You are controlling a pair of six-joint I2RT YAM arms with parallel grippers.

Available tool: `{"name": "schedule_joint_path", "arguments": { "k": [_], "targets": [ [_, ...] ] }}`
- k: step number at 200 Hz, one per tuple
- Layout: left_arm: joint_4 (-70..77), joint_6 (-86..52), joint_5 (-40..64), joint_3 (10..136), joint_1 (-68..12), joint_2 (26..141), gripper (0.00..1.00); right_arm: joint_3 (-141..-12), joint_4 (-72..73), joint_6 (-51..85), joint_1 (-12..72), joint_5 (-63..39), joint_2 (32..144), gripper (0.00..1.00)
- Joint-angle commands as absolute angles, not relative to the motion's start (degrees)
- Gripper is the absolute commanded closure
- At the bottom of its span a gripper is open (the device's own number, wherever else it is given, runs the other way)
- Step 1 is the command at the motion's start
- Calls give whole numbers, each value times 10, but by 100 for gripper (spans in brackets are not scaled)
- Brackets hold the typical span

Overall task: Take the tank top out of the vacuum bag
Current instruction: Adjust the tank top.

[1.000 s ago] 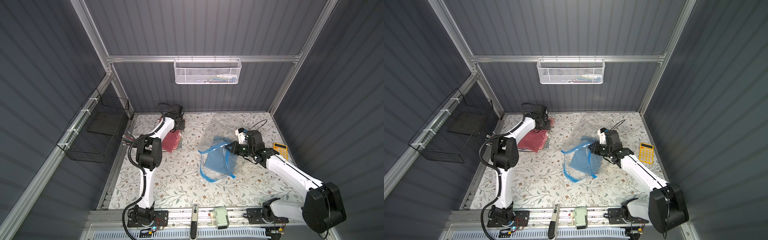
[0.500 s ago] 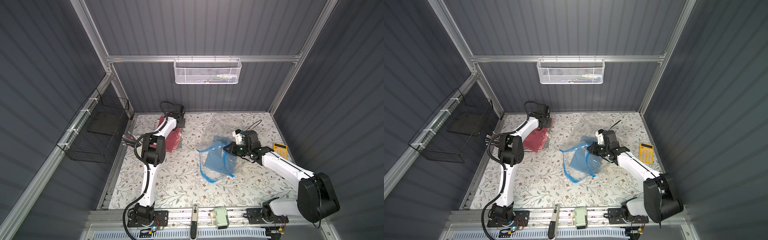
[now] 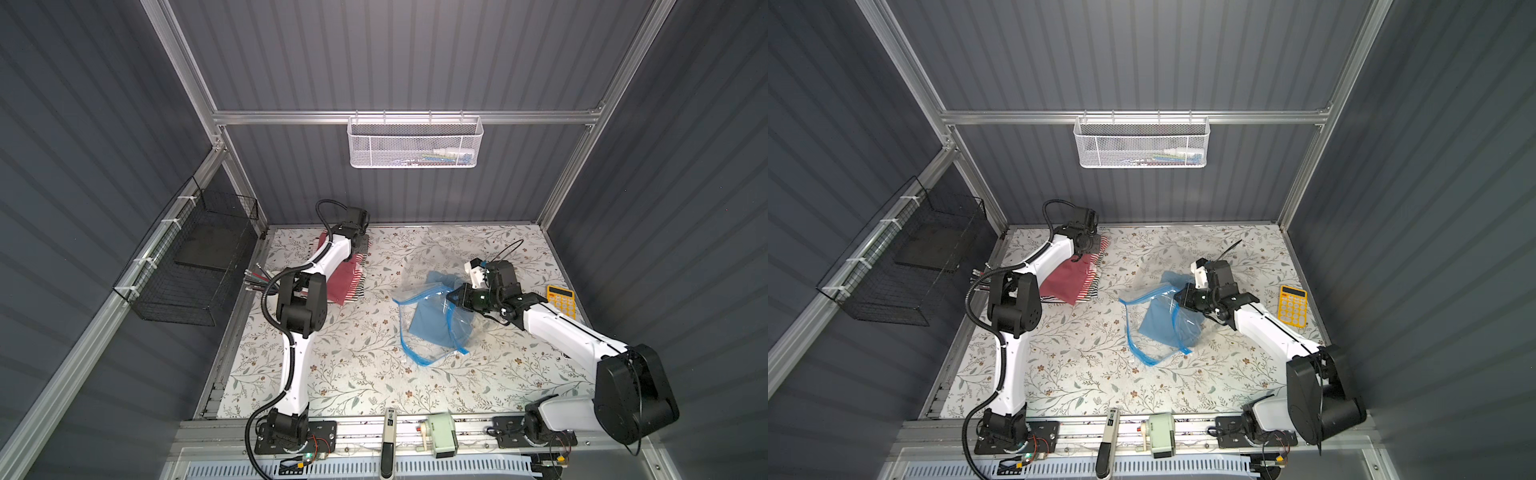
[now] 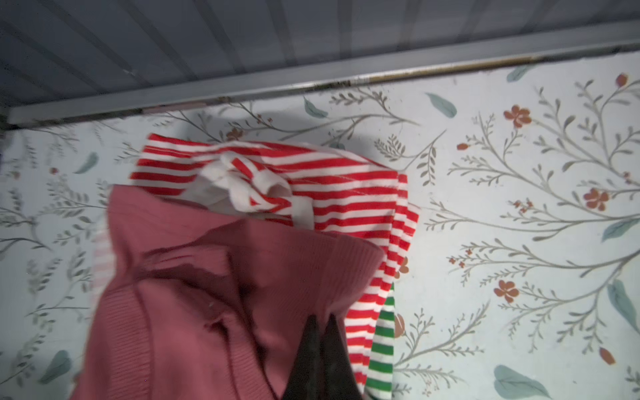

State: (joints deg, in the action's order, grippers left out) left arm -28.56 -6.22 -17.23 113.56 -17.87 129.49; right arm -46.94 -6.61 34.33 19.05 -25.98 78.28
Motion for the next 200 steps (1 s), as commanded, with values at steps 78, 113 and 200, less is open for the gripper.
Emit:
{"name": "schedule_joint_path", "arguments": {
  "k": [78,113,200],
  "targets": [
    [-241,-112,-109,1205,-171,1333,74,-486,-84,329,186,-255,767,100],
    [-208,-78,-90,1156,-171,1272,47,-485,-75,335,185,-262,769,100],
    [-212,-115,43,1111,-119,1245,46,-464,-48,359,185,-279,766,100]
  ]
}}
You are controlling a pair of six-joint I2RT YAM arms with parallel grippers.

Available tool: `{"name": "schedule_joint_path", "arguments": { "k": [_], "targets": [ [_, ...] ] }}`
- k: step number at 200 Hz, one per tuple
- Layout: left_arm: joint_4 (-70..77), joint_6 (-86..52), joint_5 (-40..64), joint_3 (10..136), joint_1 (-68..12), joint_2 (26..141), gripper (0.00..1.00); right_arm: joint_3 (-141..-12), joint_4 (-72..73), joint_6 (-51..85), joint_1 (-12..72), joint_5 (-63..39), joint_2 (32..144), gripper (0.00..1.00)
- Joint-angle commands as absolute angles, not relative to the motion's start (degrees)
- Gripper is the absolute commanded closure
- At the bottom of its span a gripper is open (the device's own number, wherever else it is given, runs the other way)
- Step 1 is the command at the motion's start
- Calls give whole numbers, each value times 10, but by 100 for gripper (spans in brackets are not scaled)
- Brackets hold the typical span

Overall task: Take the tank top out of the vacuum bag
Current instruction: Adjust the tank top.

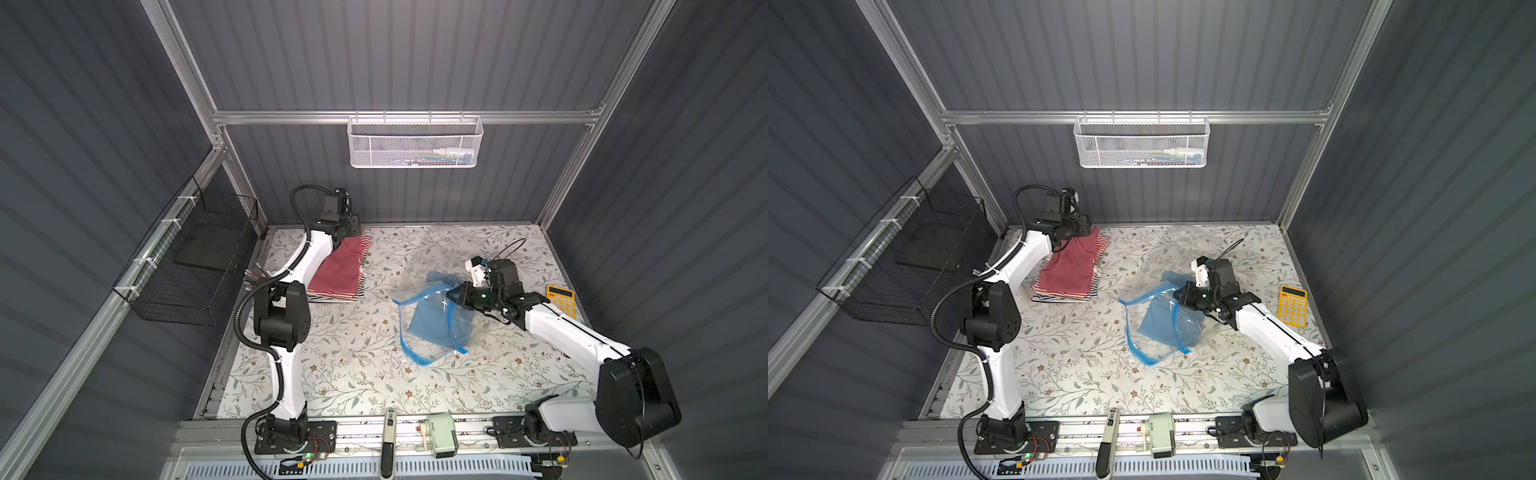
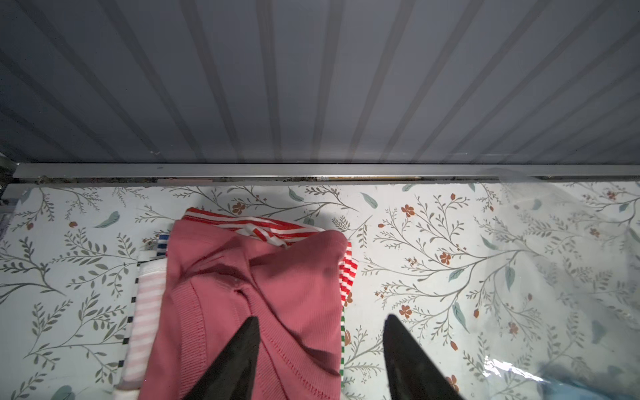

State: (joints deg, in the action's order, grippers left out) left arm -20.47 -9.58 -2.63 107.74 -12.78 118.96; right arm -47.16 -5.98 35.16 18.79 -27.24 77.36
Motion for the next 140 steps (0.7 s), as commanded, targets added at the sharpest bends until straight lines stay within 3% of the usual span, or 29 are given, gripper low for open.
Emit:
{"name": "schedule_joint_path", "arguments": {
  "k": [1,37,64,91,140],
  "targets": [
    [-212,-116,47,1113,-119,1248,47,-464,-48,360,185,-279,766,100],
    [-186,-165,78,1185,-117,1335,64,-457,-57,360,185,-271,750,100],
    [-206,-174,112,1210,-119,1389,70,-449,-61,358,185,-262,743,100],
    [-167,-170,110,1133,-119,1369,68,-457,-63,355,185,-268,753,100],
    [-191,-99,126,1147,-115,1327,53,-460,-59,358,185,-276,753,100]
  ]
}}
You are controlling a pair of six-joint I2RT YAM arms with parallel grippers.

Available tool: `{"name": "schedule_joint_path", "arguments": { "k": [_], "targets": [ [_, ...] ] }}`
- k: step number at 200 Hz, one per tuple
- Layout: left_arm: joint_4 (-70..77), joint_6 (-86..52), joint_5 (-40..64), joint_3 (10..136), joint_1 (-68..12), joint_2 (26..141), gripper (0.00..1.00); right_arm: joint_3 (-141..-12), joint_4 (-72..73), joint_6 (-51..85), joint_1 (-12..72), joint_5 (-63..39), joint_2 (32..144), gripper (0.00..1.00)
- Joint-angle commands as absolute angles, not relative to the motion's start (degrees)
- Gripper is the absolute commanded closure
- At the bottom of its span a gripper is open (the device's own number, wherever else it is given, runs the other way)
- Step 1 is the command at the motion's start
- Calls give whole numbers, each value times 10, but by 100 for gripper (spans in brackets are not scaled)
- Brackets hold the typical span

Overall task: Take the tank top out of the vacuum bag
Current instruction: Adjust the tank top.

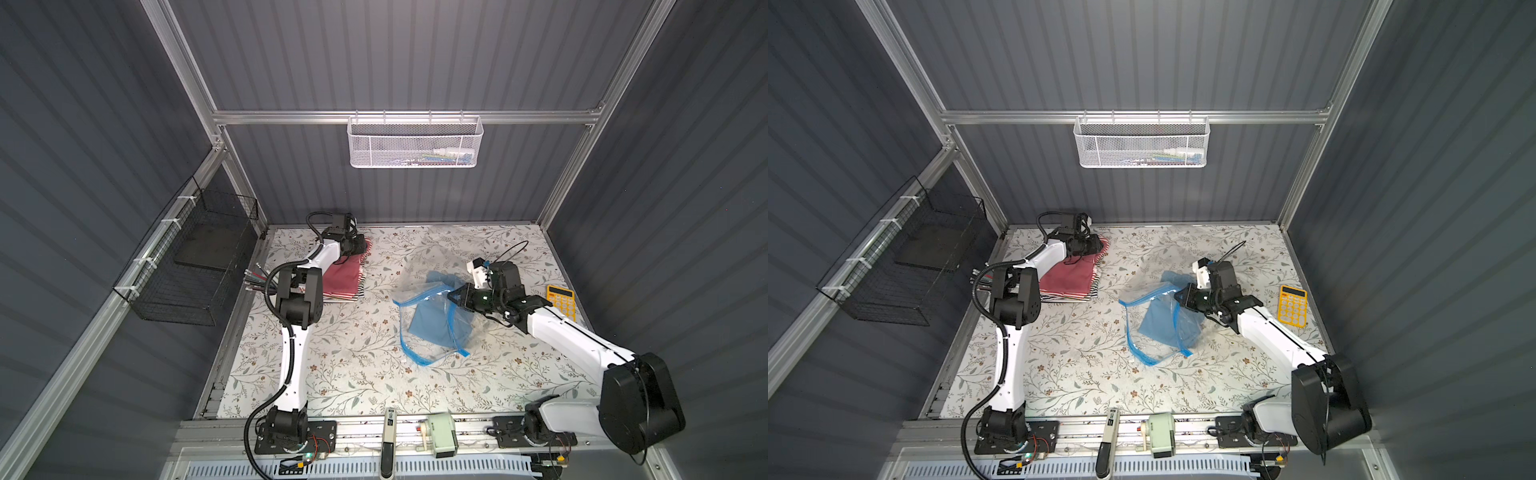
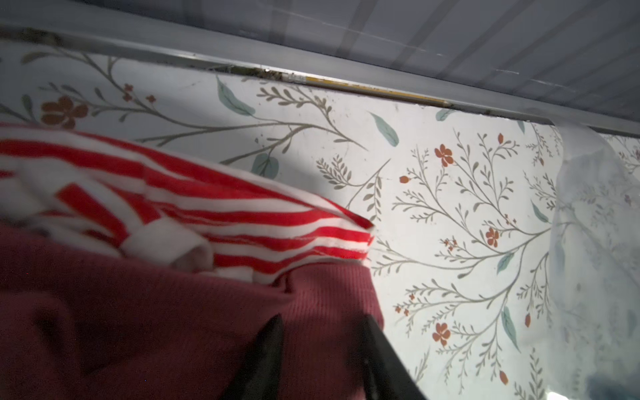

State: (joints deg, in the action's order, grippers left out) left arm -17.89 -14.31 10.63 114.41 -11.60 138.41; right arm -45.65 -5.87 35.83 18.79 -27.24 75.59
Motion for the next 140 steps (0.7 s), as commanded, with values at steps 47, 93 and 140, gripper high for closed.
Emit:
{"name": "schedule_joint_path", "arguments": {
  "k": [47,93,140],
  "targets": [
    [-231,-97,73,1115,-103,1206,38,-440,-63,357,185,-258,723,100],
    [-257,-186,35,913,-64,1081,46,-426,-57,365,185,-268,705,100],
    [-247,-209,-28,782,-38,1030,48,-417,-60,366,186,-269,686,100]
  ]
}}
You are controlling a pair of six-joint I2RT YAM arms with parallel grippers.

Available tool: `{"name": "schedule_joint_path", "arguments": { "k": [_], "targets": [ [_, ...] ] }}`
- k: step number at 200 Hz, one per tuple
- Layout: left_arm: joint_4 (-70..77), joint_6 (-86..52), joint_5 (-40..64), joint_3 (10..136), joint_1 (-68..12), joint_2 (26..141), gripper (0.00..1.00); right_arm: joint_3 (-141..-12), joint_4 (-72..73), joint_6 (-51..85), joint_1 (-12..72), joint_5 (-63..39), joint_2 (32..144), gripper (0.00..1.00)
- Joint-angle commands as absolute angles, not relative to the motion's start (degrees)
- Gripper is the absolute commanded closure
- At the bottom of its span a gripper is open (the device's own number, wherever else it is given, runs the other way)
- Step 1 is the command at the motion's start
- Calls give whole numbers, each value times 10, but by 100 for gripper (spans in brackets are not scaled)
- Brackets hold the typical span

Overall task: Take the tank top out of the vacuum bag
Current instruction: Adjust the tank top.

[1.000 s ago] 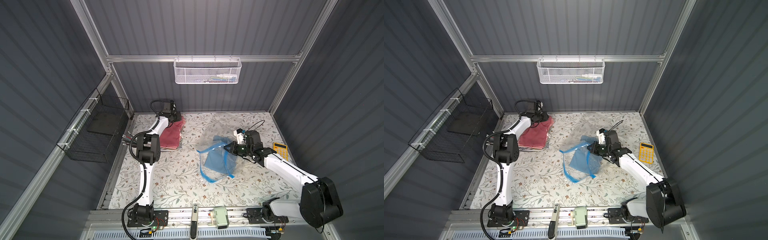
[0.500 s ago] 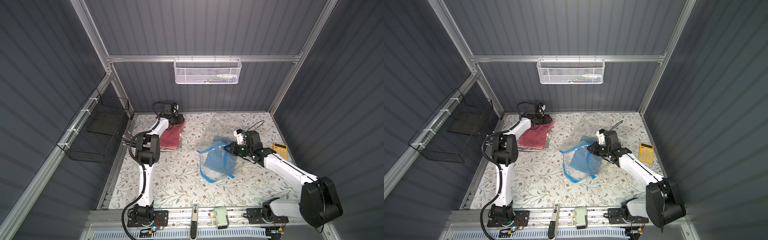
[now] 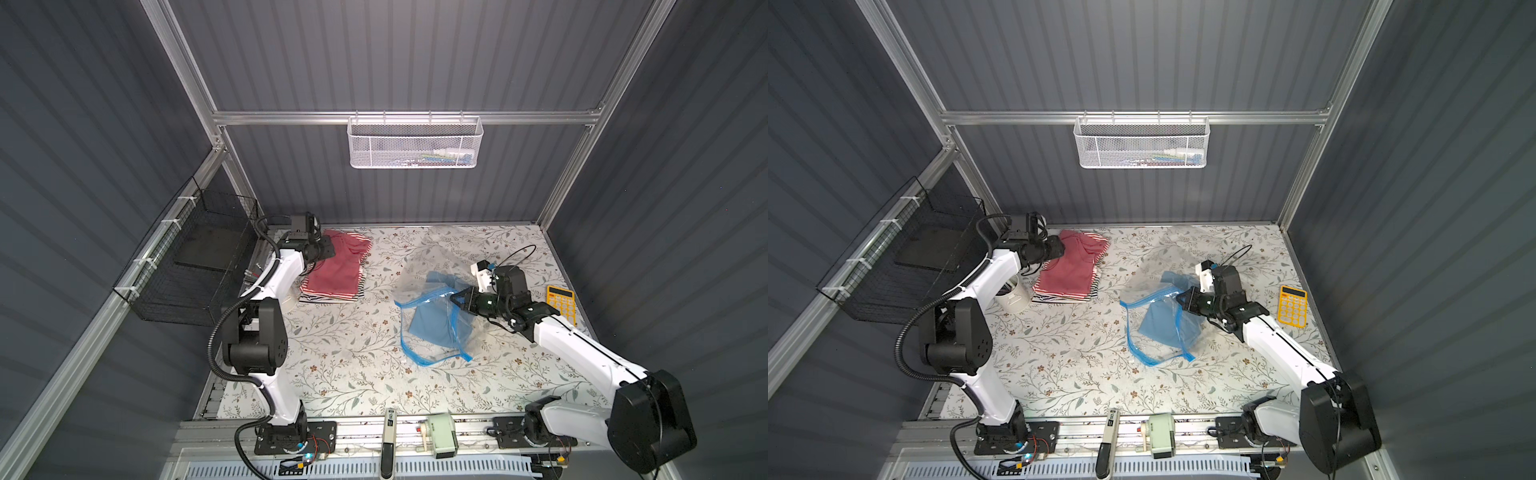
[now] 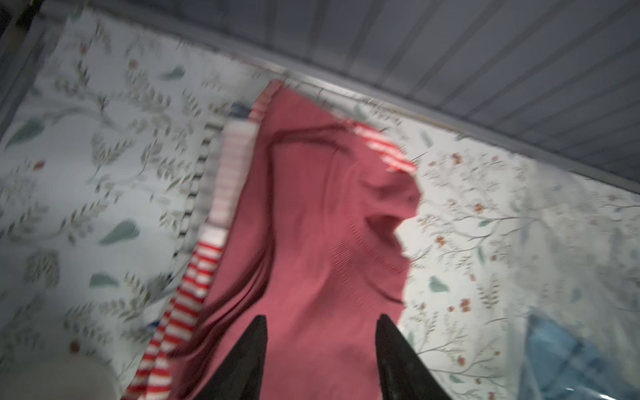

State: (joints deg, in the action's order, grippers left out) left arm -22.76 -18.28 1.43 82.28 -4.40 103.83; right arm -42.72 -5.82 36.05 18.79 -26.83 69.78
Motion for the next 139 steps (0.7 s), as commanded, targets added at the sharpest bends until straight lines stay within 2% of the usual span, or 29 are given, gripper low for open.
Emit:
{"name": "schedule_joint_path", "arguments": {
  "k": [1,90,115,139],
  "targets": [
    [-247,-209,-28,780,-37,1030,48,-416,-60,366,186,-269,685,100],
    [-256,-214,-57,788,-19,1071,44,-409,-73,368,186,-261,663,100],
    [-246,-195,-3,792,-18,1037,44,-411,-77,368,186,-258,661,100],
    [-215,-213,58,749,-21,950,45,-411,-79,367,186,-257,659,100]
  ]
}}
